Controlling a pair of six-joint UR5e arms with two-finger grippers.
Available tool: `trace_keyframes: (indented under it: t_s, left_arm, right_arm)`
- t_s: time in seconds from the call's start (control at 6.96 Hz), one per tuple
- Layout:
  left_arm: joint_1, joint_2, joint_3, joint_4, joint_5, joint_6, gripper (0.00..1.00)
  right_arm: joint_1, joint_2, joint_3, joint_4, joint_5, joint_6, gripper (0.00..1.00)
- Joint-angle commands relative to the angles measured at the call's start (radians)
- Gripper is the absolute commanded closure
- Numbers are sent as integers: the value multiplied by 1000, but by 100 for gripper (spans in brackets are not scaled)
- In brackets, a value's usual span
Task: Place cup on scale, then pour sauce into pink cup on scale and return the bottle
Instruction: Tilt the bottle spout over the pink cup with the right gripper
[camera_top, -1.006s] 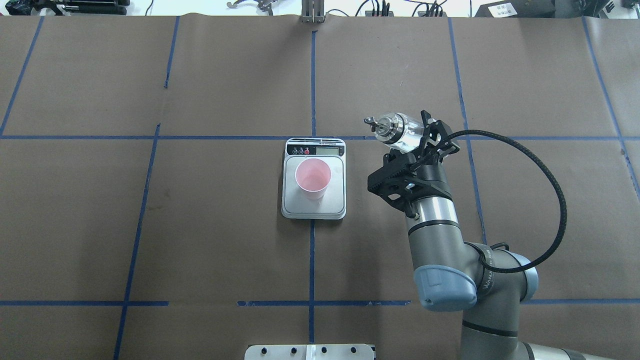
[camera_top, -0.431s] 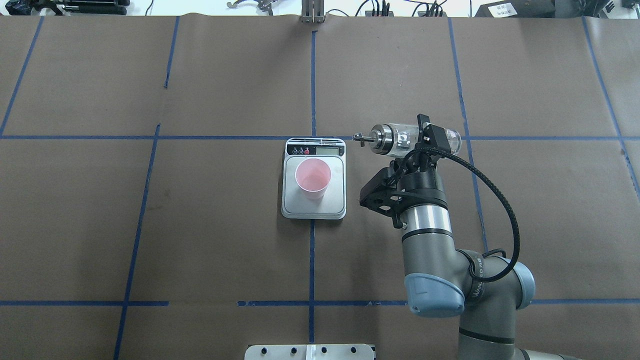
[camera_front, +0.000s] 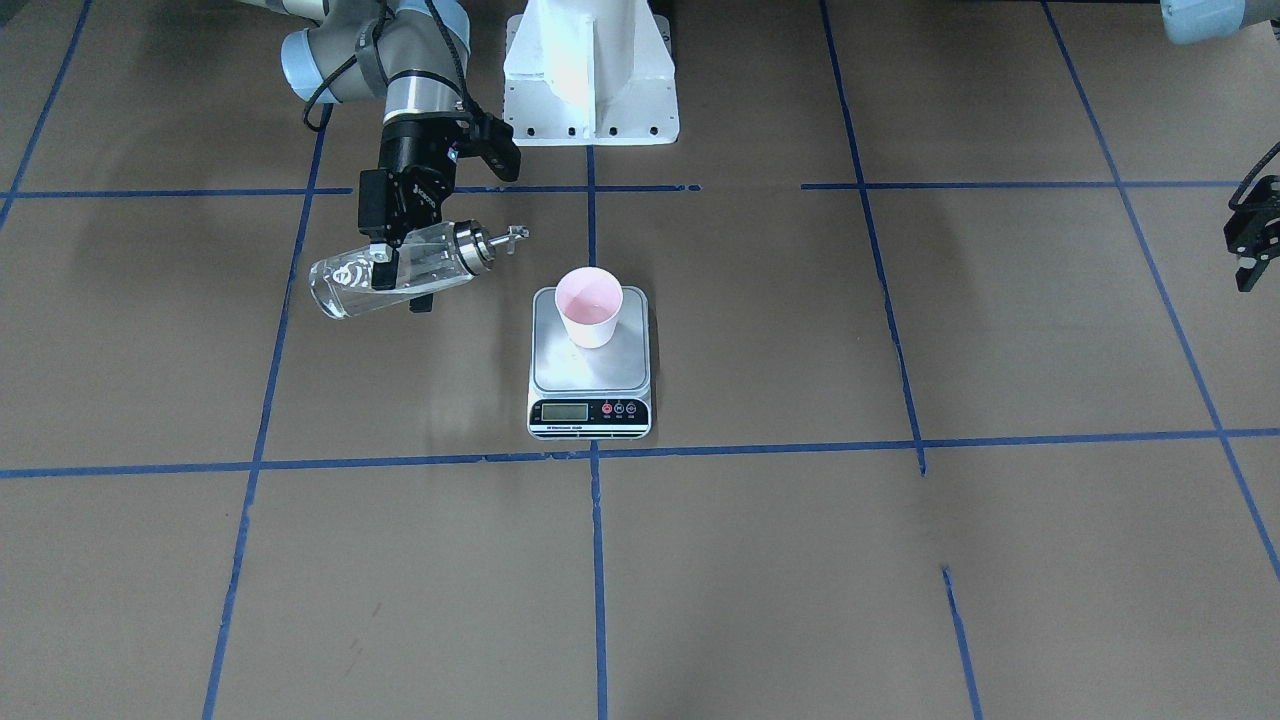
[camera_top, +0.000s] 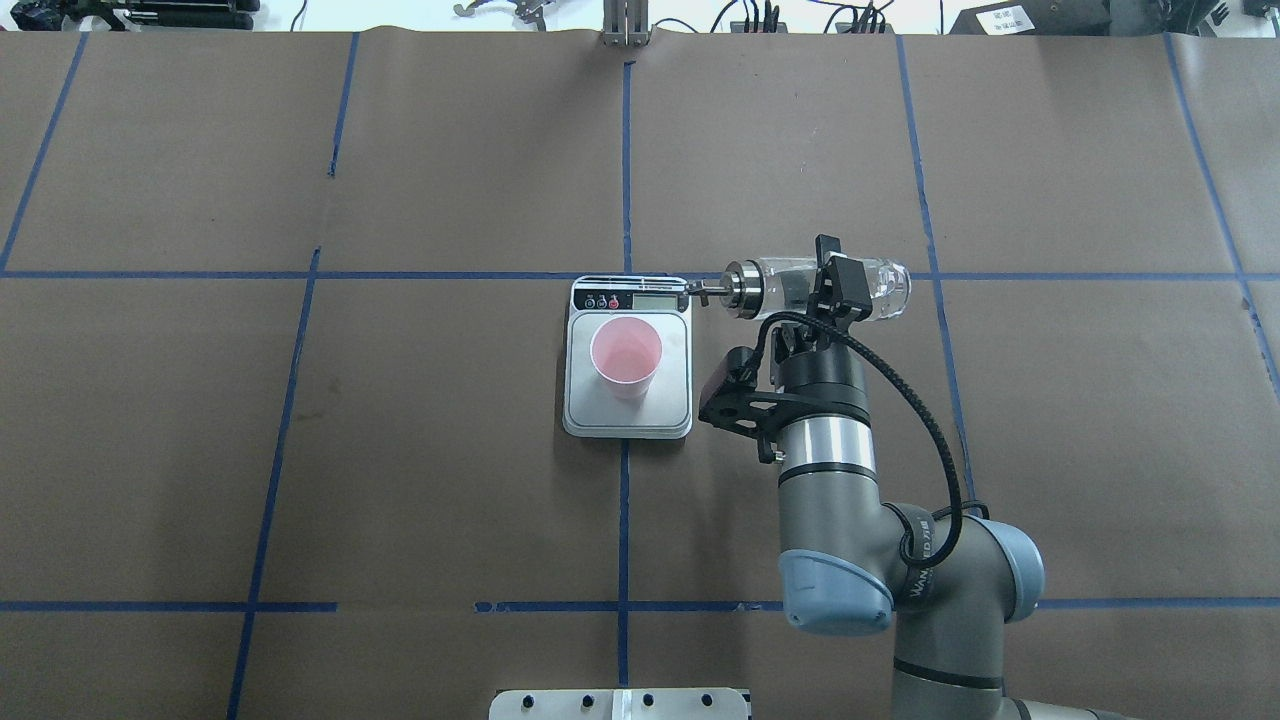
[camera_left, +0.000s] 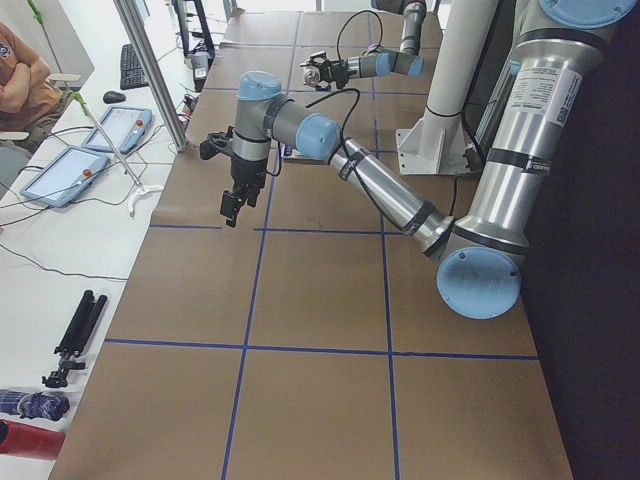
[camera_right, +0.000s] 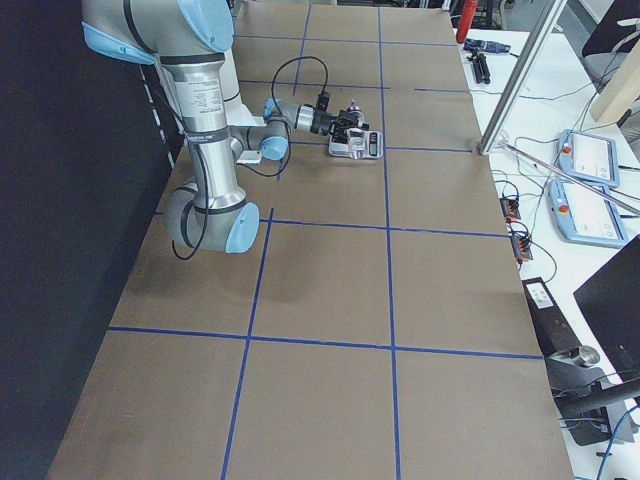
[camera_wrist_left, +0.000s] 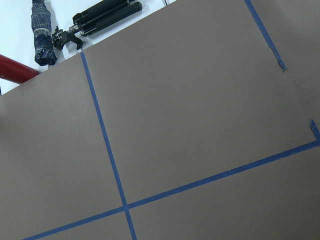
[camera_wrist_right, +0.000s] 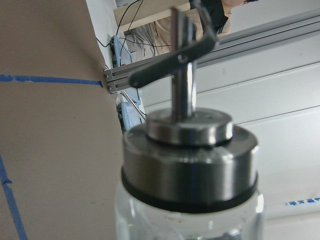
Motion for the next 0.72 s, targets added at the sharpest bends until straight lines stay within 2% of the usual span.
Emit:
trace_keyframes:
  t_s: [0.0, 0.57]
  left_arm:
    - [0, -1, 12, -3, 0, 0, 0]
    - [0, -2, 38, -23, 0, 0, 0]
  right_arm:
    - [0, 38, -64, -10, -50, -1, 100]
    - [-2, 39, -118, -10, -167, -74, 100]
